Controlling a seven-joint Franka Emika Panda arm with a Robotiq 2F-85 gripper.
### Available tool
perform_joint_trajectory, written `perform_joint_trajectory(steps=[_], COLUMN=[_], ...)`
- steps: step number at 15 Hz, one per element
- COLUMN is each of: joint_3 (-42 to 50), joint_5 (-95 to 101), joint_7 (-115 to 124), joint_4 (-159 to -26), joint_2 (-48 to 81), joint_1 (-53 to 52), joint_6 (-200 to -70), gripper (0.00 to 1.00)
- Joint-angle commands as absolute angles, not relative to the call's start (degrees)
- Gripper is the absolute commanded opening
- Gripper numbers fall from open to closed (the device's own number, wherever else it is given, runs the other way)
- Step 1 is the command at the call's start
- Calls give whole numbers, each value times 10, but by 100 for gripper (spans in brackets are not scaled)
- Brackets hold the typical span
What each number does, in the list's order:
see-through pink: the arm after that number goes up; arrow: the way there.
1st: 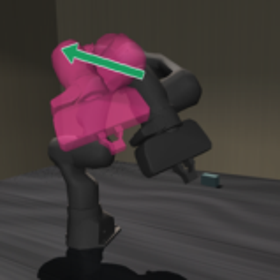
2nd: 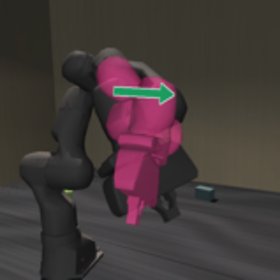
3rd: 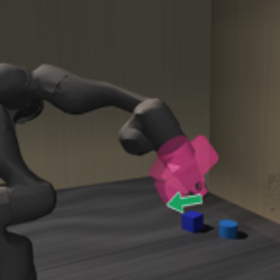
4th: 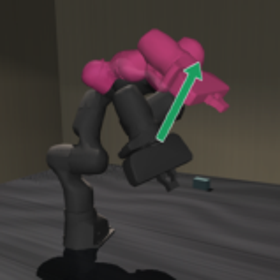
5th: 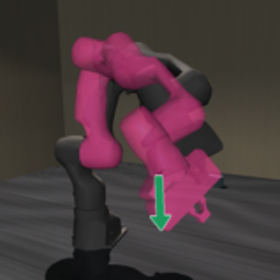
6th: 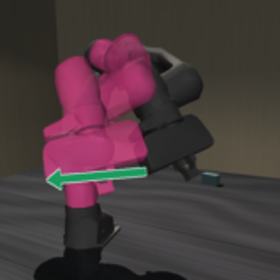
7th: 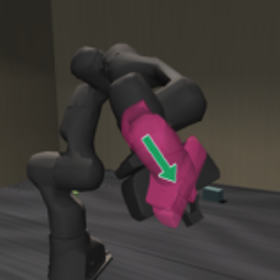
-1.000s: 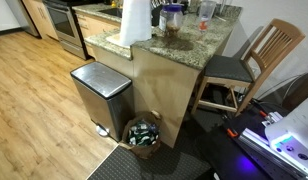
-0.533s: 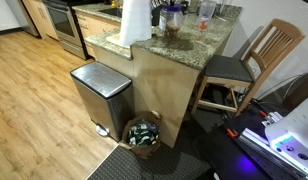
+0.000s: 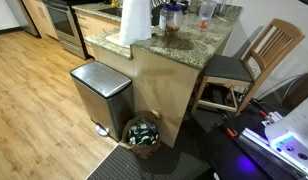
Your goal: Put the silver spoon on top of the container with the blue lid
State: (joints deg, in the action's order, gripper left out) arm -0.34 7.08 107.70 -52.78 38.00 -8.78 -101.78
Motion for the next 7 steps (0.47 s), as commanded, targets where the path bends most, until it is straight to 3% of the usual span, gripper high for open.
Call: perform_joint_trajectory(steps=[1, 6, 7], joint_3=[-2, -7, -1], joint_5=[71, 49, 66], joint_7=[1068, 1073, 1078], joint_4=[-512, -533, -513], joint_2=[368, 314, 345], joint_1=[-85, -68, -80], joint_6=[-972, -980, -988], gripper=[64, 99, 85])
